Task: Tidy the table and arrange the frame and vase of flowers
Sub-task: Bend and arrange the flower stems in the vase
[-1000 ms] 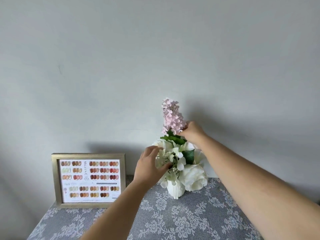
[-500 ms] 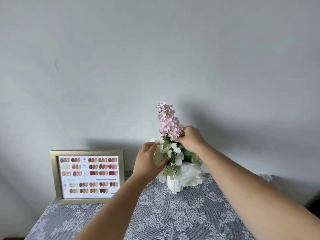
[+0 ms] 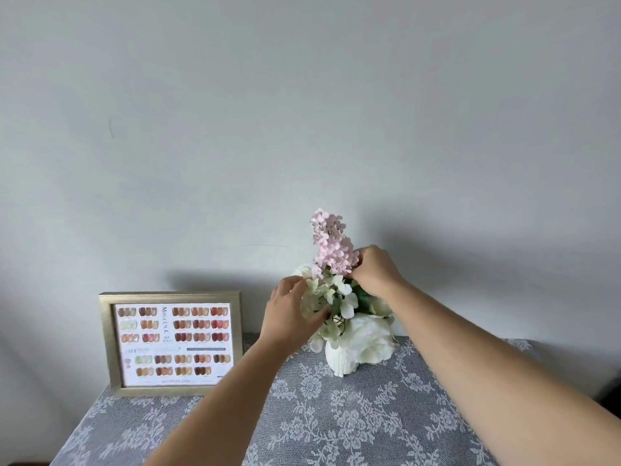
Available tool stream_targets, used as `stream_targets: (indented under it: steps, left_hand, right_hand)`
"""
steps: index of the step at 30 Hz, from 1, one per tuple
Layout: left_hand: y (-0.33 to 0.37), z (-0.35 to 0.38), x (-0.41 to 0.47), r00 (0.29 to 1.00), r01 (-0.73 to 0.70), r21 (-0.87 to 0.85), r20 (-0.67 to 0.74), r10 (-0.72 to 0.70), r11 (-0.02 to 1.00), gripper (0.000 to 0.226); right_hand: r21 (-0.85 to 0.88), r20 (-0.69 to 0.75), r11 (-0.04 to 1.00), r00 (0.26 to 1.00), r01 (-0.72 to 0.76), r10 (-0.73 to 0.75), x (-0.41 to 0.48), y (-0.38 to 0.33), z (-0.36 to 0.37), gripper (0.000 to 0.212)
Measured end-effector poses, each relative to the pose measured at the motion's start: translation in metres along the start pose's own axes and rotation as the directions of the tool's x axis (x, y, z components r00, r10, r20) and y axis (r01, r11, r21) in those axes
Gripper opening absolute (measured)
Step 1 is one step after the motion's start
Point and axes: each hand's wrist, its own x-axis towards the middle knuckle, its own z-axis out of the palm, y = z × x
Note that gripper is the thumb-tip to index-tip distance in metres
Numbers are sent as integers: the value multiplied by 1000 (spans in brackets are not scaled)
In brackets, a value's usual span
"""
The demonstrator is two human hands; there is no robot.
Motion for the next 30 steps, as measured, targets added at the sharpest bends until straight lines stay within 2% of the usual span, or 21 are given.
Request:
stream_targets:
  steps: [4, 8, 12, 15, 19, 23, 30]
  left_hand:
    - [-2, -1, 1, 1000, 10, 21, 12, -10, 1000, 65]
    - [-4, -7, 3, 1000, 9, -13, 0, -9, 1000, 71]
    - [-4, -12, 5, 994, 71, -117, 88, -61, 991, 81]
    - [-4, -12, 4, 984, 120, -180, 153, -92, 976, 88]
    - [-3, -11, -1, 983, 141, -236, 145, -109, 961, 84]
    - [2, -11, -3, 991, 105, -256, 108, -79, 961, 77]
    - [11, -9, -6, 998, 54, -273, 55, -40, 961, 65]
  right_hand:
    - [-39, -16, 999, 1000, 14, -15, 1, -1, 3, 25]
    - [-2, 4, 997, 997, 79, -79, -1, 3, -7, 9]
    - [164, -35, 981, 994, 104, -99, -9, 13, -25, 26]
    - [225, -114, 970, 991, 89, -65, -25, 24, -31, 23]
    - [226, -155, 967, 984, 119, -85, -42, 35, -22, 15]
    - [248, -220, 957, 971, 153, -98, -42, 32, -10, 20]
    - [246, -230, 952, 965, 185, -129, -46, 20, -6, 22]
